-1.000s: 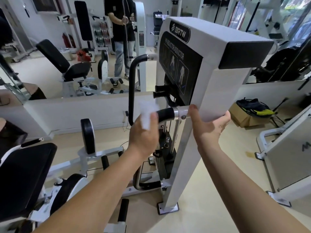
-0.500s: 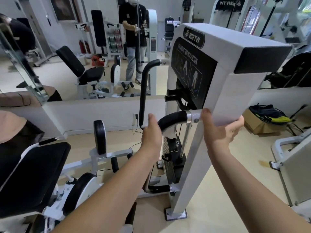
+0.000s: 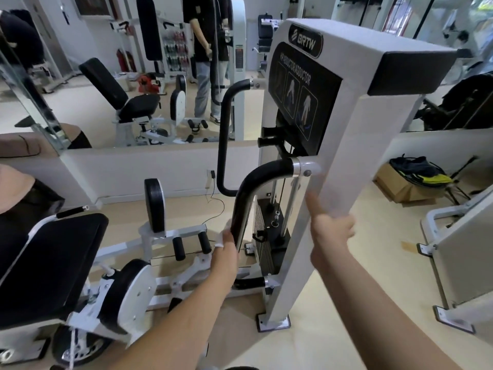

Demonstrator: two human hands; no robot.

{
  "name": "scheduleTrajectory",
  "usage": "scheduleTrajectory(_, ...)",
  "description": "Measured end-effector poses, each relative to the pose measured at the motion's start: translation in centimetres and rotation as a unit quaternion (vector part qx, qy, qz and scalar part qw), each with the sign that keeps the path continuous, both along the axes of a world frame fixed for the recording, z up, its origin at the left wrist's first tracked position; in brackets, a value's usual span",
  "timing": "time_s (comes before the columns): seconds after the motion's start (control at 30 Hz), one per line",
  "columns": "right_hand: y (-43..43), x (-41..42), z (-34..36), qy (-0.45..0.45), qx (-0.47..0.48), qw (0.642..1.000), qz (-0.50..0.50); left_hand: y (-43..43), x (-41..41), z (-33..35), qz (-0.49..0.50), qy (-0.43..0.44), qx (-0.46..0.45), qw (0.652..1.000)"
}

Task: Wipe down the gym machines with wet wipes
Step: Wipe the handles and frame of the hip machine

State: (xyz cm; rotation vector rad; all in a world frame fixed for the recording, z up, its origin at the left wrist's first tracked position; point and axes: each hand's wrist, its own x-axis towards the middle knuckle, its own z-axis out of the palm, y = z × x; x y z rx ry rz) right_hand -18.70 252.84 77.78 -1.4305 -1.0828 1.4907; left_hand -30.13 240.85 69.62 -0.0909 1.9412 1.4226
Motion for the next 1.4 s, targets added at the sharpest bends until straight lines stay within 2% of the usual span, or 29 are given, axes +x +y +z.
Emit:
scheduleTrajectory(0.03,-1.4,0.0,-1.2,0.014,-0.067,0.996,0.059,-0.6,0.8,0.3,0.006,-0.024,-0.009,1.0)
scheduleTrajectory(0.1,-4.1,-0.1,-3.0,0.018,-0.16,0.964,0.21,-1.6,2.1,1.5,0.02,-0.062,-0.002,0.998)
scheduleTrajectory(0.17,-5.3,-0.3,-3.7,-0.038,-0.145,0.946,0.288,-2.8,2.3,2.7,0.023,-0.052,0.039,0.998)
scheduleTrajectory(0.23,-5.4,-0.2,-3.5,-0.08,-0.122,0.936,0.321,-3.8,1.8,4.0,0.003,-0.051,0.116,0.992)
scheduleTrajectory(0.27,-5.1,0.0,-3.3,-0.056,-0.123,0.93,0.342,-4.2,1.5,4.9,-0.013,-0.074,0.162,0.984)
scheduleTrajectory(0.33,-4.8,0.6,-2.7,0.055,-0.16,0.917,0.361,-4.7,0.9,6.3,-0.047,-0.124,0.219,0.967)
scheduleTrajectory(0.4,-5.2,1.3,-2.2,0.129,-0.224,0.898,0.356,-4.8,0.6,7.2,-0.103,-0.142,0.235,0.956)
scheduleTrajectory(0.47,-5.8,1.2,-2.0,0.15,-0.245,0.889,0.358,-4.7,0.5,7.3,-0.14,-0.132,0.221,0.956)
scheduleTrajectory(0.57,-6.0,0.5,-1.2,0.149,-0.22,0.931,0.25,-4.1,-0.3,7.4,-0.14,-0.083,0.184,0.969)
scheduleTrajectory(0.7,-4.5,0.1,0.0,0.152,-0.178,0.972,-0.005,-2.5,-3.0,7.4,-0.018,-0.017,0.186,0.982)
scheduleTrajectory(0.77,-4.4,-1.3,1.6,0.135,-0.139,0.98,-0.054,-1.7,-4.1,7.6,-0.015,0.003,0.198,0.98)
scheduleTrajectory(0.83,-5.3,-3.6,4.2,0.137,-0.097,0.984,-0.06,-1.2,-4.8,7.9,-0.052,0.015,0.217,0.975)
scheduleTrajectory(0.97,-7.0,-9.8,7.7,0.173,-0.055,0.983,-0.03,-1.3,-7.2,8.4,-0.109,0.024,0.23,0.967)
scheduleTrajectory(1.1,-5.3,-13.5,9.0,0.22,-0.088,0.96,-0.15,-2.0,-10.3,8.4,-0.146,0.029,0.213,0.966)
scheduleTrajectory(1.23,-3.7,-13.4,8.7,0.333,-0.094,0.91,-0.228,-2.6,-12.3,8.0,-0.199,0.018,0.206,0.958)
scheduleTrajectory(1.3,-3.9,-13.3,8.4,0.334,-0.081,0.9,-0.266,-2.8,-12.8,7.8,-0.23,0.016,0.204,0.951)
scheduleTrajectory(1.4,-5.7,-14.7,7.8,0.26,-0.04,0.931,-0.251,-3.0,-13.3,7.4,-0.261,0.025,0.193,0.945)
